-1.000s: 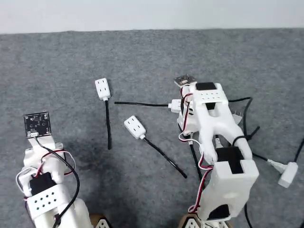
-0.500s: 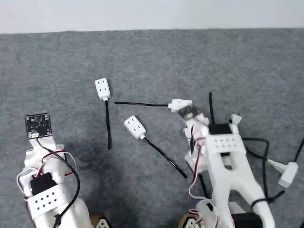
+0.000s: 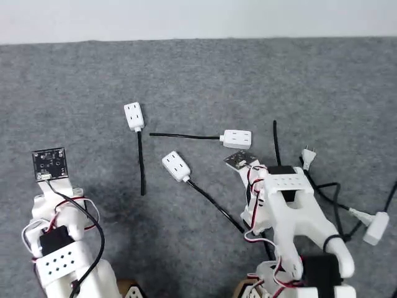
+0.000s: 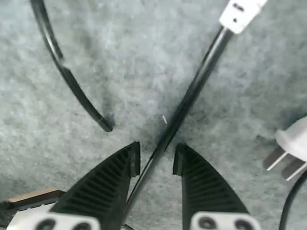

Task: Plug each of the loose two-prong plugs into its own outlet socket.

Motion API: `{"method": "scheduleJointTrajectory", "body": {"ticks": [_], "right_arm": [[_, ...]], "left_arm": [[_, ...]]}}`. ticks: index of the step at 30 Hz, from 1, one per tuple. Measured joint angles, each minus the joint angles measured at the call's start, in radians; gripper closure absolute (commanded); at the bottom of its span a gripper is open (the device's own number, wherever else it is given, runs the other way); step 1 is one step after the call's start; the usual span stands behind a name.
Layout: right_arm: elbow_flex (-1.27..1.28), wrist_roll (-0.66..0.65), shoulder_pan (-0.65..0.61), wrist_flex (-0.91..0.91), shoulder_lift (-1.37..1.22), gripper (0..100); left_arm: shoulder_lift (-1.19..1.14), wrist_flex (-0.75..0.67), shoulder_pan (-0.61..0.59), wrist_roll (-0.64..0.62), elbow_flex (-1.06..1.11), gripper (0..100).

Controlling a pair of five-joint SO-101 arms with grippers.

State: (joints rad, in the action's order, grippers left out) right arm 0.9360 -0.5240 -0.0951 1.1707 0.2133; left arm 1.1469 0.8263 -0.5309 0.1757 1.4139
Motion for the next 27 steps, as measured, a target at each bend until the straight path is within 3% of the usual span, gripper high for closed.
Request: {"method": "scheduleJointTrajectory", "body": {"ticks": [5,13,19,27], "right_arm": [[-0.006,-0.003,0.005,-0.003,-0.02,98.8],[-0.014,-0.018,0.061,0.017,-0.037,99.0],[-0.204,-0.049,0.11,0.267,0.018,99.0],[-0.649,-0.061,0.107,0.58,0.063,99.1]], "left_arm": [[0.0,0.0,0.0,0.0,0.0,98],[0.0,0.0,0.0,0.0,0.0,98],[0.0,0.0,0.0,0.0,0.0,98],[0.0,0.0,0.0,0.0,0.0,98]]}}
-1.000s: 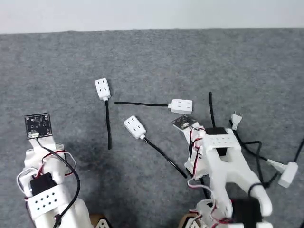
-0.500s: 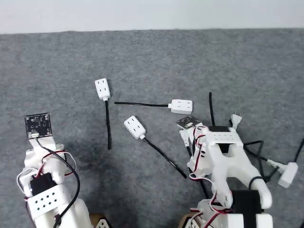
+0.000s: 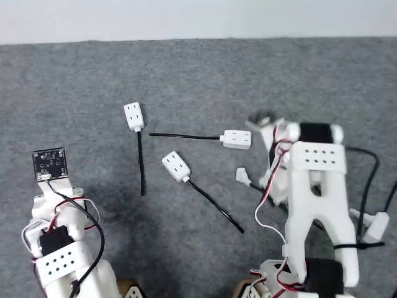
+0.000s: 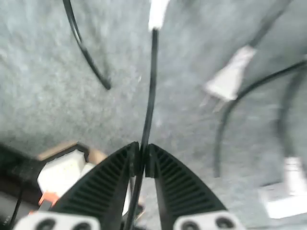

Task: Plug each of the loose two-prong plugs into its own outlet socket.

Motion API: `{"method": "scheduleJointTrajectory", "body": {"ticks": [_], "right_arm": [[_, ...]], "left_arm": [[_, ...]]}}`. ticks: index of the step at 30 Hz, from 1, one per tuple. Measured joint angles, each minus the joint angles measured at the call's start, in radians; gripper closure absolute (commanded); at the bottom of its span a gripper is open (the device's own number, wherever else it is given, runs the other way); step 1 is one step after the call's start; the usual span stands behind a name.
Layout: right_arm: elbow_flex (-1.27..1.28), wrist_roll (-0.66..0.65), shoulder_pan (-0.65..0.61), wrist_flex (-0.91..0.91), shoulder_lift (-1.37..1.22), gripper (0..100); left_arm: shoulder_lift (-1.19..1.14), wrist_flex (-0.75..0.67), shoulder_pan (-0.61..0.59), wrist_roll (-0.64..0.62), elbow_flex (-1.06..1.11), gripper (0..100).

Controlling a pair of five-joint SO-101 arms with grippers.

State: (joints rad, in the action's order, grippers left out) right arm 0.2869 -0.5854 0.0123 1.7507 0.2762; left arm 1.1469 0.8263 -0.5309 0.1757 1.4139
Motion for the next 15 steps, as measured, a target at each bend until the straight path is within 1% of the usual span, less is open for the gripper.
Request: {"method": "scheduleJointTrajectory", "body": {"ticks": [3,8,15], "right_arm": [[-0.132,0.014,-0.002,0.002,-0.02,99.1],[-0.236,0.054,-0.021,0.003,-0.133,99.1],[-0.407,0.12,-0.163,0.003,-0.235,99.1]], "left_arm": [[0.0,0.0,0.0,0.0,0.0,98],[0.0,0.0,0.0,0.0,0.0,98],[0.0,-0.012,0.0,0.0,0.0,98]]}}
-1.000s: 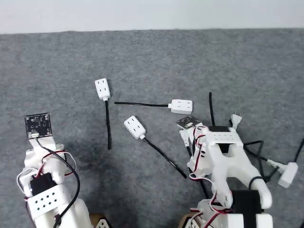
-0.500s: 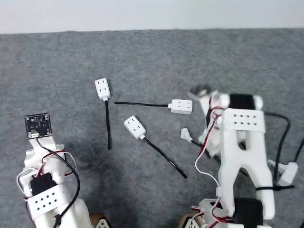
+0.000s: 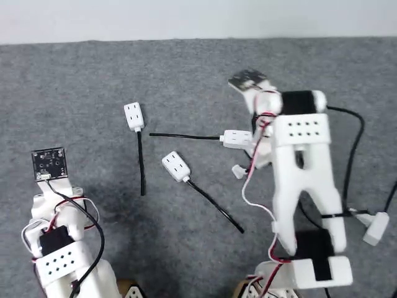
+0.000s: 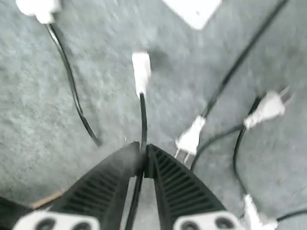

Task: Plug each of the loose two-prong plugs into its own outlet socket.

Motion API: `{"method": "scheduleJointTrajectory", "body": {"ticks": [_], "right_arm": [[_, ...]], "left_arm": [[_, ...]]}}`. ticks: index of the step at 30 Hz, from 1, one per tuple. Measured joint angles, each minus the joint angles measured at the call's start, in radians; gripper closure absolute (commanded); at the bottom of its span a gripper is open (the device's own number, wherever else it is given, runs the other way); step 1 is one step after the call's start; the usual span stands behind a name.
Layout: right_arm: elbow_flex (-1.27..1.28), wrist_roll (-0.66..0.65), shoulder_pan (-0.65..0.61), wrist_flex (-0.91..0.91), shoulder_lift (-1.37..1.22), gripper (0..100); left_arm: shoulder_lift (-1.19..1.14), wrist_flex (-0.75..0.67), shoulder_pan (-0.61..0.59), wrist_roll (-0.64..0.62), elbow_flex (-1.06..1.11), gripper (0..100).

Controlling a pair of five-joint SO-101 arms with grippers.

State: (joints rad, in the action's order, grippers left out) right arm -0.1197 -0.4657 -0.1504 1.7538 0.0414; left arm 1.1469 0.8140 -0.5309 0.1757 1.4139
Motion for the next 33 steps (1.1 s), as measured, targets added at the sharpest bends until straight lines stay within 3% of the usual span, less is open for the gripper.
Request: {"method": "scheduleJointTrajectory", "body": {"ticks": [12,21,24,30,33], "right_arm": [[-0.133,-0.031,-0.115,0.002,-0.226,98.8],[-0.121,-0.044,-0.098,0.002,-0.242,92.8],[-0.048,-0.149,-0.069,0.002,-0.242,92.8],[0.183,-0.624,0.041,0.002,-0.242,92.3],[0.284,-0.732,0.049,-0.002,-0.242,92.3]], "left_arm": [[0.0,0.0,0.0,0.0,0.0,98],[0.0,0.0,0.0,0.0,0.0,98],[0.0,0.0,0.0,0.0,0.0,98],[0.0,0.0,0.0,0.0,0.0,98],[0.0,0.0,0.0,0.0,0.0,98]]}}
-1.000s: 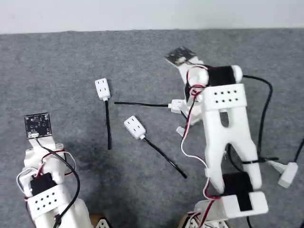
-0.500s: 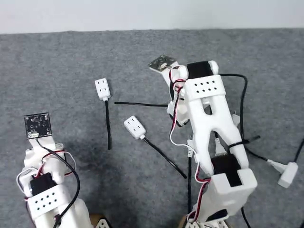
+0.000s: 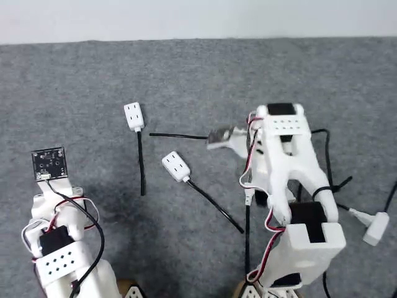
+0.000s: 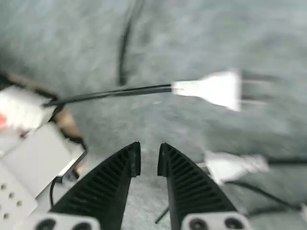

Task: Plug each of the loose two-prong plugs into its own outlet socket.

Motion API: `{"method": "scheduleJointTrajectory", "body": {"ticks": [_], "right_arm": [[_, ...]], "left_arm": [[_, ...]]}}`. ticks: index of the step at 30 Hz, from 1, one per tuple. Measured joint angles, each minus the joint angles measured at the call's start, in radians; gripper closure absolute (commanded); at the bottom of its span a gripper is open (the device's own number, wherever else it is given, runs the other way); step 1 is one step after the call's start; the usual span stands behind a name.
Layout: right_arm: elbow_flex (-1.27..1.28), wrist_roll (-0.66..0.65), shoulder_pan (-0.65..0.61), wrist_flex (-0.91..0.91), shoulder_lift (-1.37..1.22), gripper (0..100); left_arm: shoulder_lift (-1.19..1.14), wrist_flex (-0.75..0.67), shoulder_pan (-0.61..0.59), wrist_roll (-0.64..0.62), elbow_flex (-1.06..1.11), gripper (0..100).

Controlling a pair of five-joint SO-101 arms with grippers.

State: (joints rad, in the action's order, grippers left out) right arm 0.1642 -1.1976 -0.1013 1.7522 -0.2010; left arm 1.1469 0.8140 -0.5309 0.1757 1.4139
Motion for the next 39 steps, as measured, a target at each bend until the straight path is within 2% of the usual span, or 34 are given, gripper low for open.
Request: {"method": "scheduleJointTrajectory", "body": {"ticks": [2,4,7,11,14,17,23,26,30,39], "right_arm": [[0.075,0.0,-0.008,-0.025,0.0,92.3],[0.157,0.063,-0.034,-0.083,0.0,92.2],[0.273,0.241,-0.104,-0.23,0.0,92.2],[0.353,0.517,-0.138,-0.417,0.002,92.2],[0.354,0.687,-0.14,-0.445,0.003,92.2],[0.356,0.799,-0.138,-0.474,0.012,91.7],[0.356,0.908,-0.149,-0.486,0.028,81.6],[0.356,0.925,-0.152,-0.486,0.031,86.2],[0.362,0.964,-0.149,-0.488,0.032,98.7],[0.384,0.994,-0.137,-0.454,0.048,99.0]], "left_arm": [[0.0,0.0,0.0,0.0,0.0,98],[0.0,0.0,0.0,0.0,0.0,98],[0.0,0.0,0.0,0.0,0.0,98],[0.0,0.0,0.0,0.0,0.0,98],[0.0,0.0,0.0,0.0,0.0,98],[0.0,0.0,0.0,0.0,0.0,98],[0.0,0.0,0.0,0.0,0.0,98],[0.0,0.0,0.0,0.0,0.0,98],[0.0,0.0,0.0,0.0,0.0,98],[0.0,0.0,0.0,0.0,0.0,98]]}}
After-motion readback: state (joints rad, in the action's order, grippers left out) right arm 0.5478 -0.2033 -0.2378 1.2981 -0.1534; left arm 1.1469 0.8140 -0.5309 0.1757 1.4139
